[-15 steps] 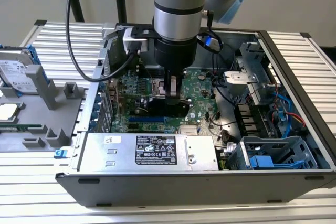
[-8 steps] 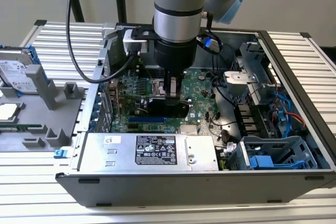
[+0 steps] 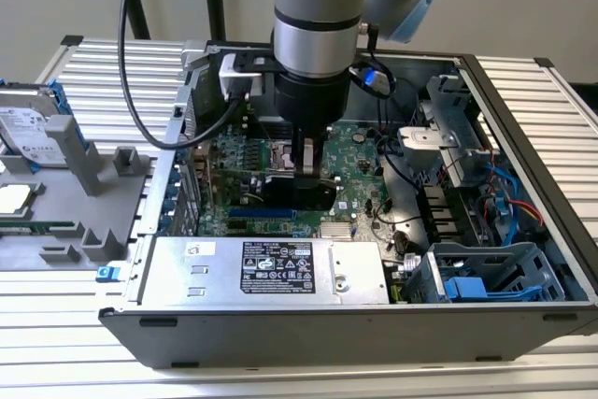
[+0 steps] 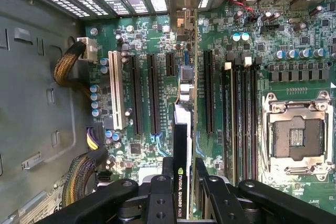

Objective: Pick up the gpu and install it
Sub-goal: 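Insert the gpu into the slot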

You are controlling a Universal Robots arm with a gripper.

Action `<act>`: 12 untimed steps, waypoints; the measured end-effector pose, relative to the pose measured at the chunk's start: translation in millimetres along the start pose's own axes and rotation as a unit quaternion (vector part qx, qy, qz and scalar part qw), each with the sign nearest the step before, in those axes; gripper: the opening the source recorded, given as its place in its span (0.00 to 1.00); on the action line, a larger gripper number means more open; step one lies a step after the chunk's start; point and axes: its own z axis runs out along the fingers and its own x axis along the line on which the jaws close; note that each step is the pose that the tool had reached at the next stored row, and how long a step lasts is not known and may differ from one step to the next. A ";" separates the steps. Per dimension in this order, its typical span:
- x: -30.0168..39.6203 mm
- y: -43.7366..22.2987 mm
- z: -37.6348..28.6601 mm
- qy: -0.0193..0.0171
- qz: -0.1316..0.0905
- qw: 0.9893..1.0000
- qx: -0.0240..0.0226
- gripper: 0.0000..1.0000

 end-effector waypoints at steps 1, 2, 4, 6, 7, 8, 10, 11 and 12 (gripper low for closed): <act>-0.1 0.0 0.6 0.000 0.000 1.000 0.000 0.00; -0.2 0.0 1.3 0.000 0.000 1.000 0.000 0.00; -0.4 0.1 2.5 0.000 0.000 1.000 0.000 0.00; -0.6 0.5 3.2 0.000 0.000 1.000 0.000 0.00; -0.9 0.8 3.4 0.000 0.000 1.000 0.000 0.00; -1.4 1.1 3.5 0.000 0.000 1.000 0.000 0.00; -2.2 1.6 3.6 0.000 0.000 1.000 0.000 0.00; -2.6 1.9 3.6 0.000 0.000 1.000 0.000 0.00; -2.9 2.4 3.5 0.000 0.000 1.000 0.000 0.00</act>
